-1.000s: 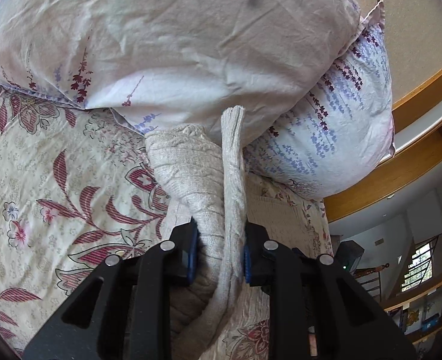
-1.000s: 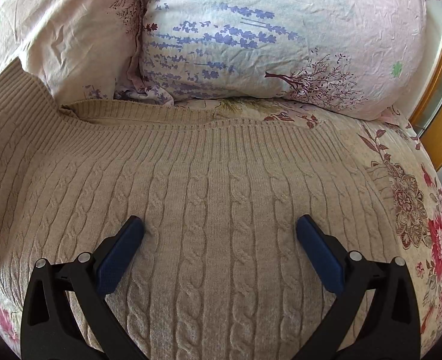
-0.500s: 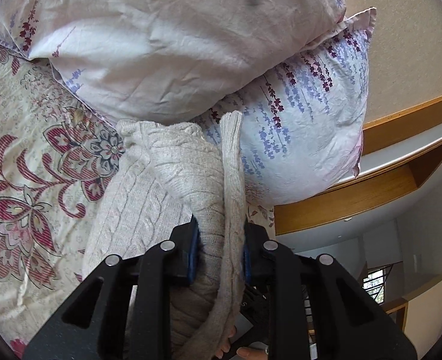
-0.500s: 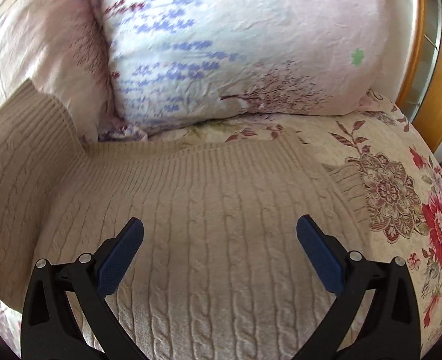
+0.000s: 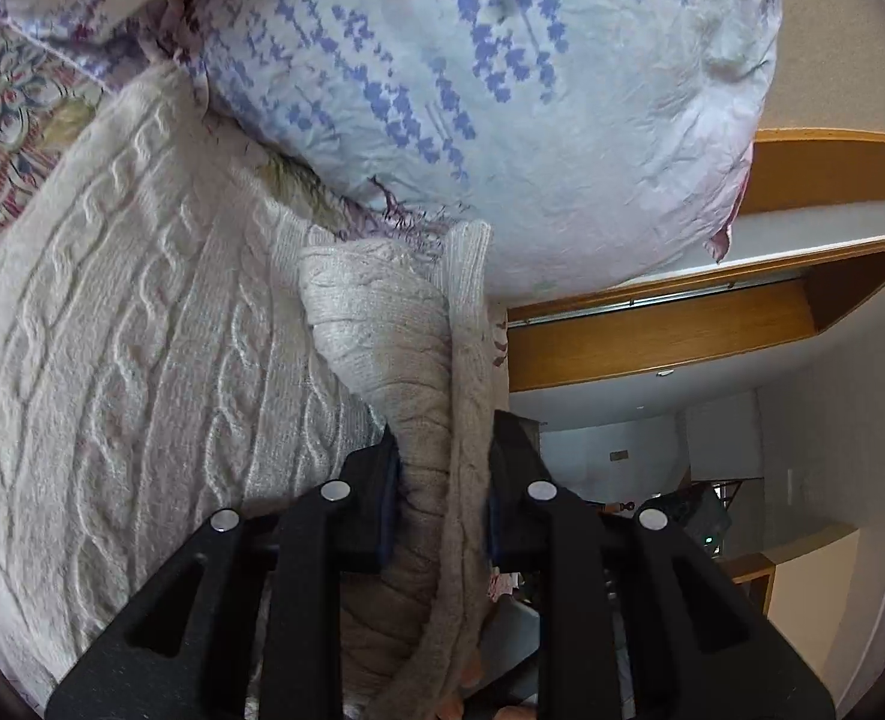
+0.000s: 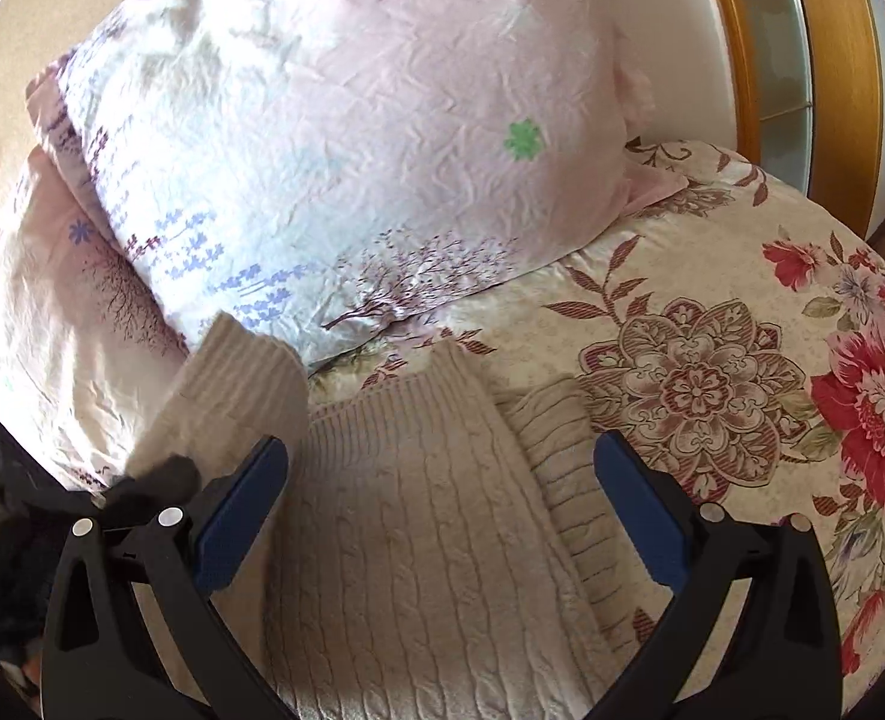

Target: Fold small clothes

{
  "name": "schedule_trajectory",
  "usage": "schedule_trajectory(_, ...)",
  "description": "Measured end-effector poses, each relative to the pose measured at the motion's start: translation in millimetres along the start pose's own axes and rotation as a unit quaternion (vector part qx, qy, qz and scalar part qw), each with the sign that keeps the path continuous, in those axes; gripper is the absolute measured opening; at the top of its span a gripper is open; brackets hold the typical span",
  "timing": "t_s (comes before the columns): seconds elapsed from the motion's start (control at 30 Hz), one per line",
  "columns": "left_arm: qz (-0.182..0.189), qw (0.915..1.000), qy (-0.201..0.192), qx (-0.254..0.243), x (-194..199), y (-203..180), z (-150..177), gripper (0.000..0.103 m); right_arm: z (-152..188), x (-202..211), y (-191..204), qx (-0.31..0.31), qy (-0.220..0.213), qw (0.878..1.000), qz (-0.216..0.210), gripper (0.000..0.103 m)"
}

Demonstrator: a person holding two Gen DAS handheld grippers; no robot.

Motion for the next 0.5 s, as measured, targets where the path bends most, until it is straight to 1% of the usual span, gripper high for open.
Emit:
schedule_trajectory(0.07, 0.004, 0.9998, 0.015, 0.014, -18, 12, 7, 0.022, -3, -2, -13, -0.020, 0.003, 1.000, -0.008, 0.102)
schedule_trajectory(0.13, 0.025, 0.9996, 0.008, 0.008, -21, 12, 9, 0.025, -5, -3, -23, -0.039, 0.007, 0.999, -0.020, 0.102)
schedule_trajectory(0.2, 0.057, 0.9981, 0.012, 0.020, -20, 7, 7, 0.036, -4, -6, -28, -0.056, 0.016, 0.997, -0.041, 0.102)
schedule_trajectory(0.23, 0.078, 0.9965, 0.016, 0.027, -17, 3, 5, 0.044, -3, -6, -28, -0.062, 0.021, 0.997, -0.051, 0.102)
schedule_trajectory(0.27, 0.099, 0.9946, 0.017, 0.027, -12, -2, 3, 0.047, -2, -8, -29, -0.067, 0.026, 0.996, -0.062, 0.102)
schedule_trajectory(0.3, 0.114, 0.9932, 0.018, 0.019, -5, -8, 2, 0.049, -1, -9, -29, -0.070, 0.031, 0.994, -0.074, 0.102)
schedule_trajectory(0.33, 0.118, 0.9929, 0.012, 0.002, 4, -14, 2, 0.056, 1, -9, -27, -0.072, 0.035, 0.993, -0.087, 0.102)
schedule_trajectory(0.37, 0.116, 0.9931, 0.003, -0.021, 14, -20, 1, 0.065, 1, -9, -25, -0.075, 0.037, 0.991, -0.100, 0.101)
schedule_trajectory(0.4, 0.105, 0.9932, -0.007, -0.049, 27, -25, 2, 0.074, 2, -9, -25, -0.078, 0.040, 0.990, -0.110, 0.100)
schedule_trajectory(0.43, 0.089, 0.9926, -0.021, -0.080, 41, -29, 3, 0.079, 3, -9, -25, -0.079, 0.043, 0.989, -0.118, 0.095)
schedule_trajectory(0.47, 0.060, 0.9907, -0.042, -0.115, 56, -32, 4, 0.086, 3, -9, -25, -0.080, 0.044, 0.988, -0.124, 0.094)
schedule_trajectory(0.5, 0.023, 0.9862, -0.065, -0.150, 71, -33, 5, 0.089, 4, -9, -25, -0.082, 0.044, 0.988, -0.126, 0.094)
Point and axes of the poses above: each gripper's, at about its wrist camera, not at the fingertips, and x roughly against the way its jaws point, y to its left, z to its underside, the point moved 4 cm from there along -x, roughly the way its jaws point, and after that the axes turned 8 degrees about -y, right-handed, at the moved point
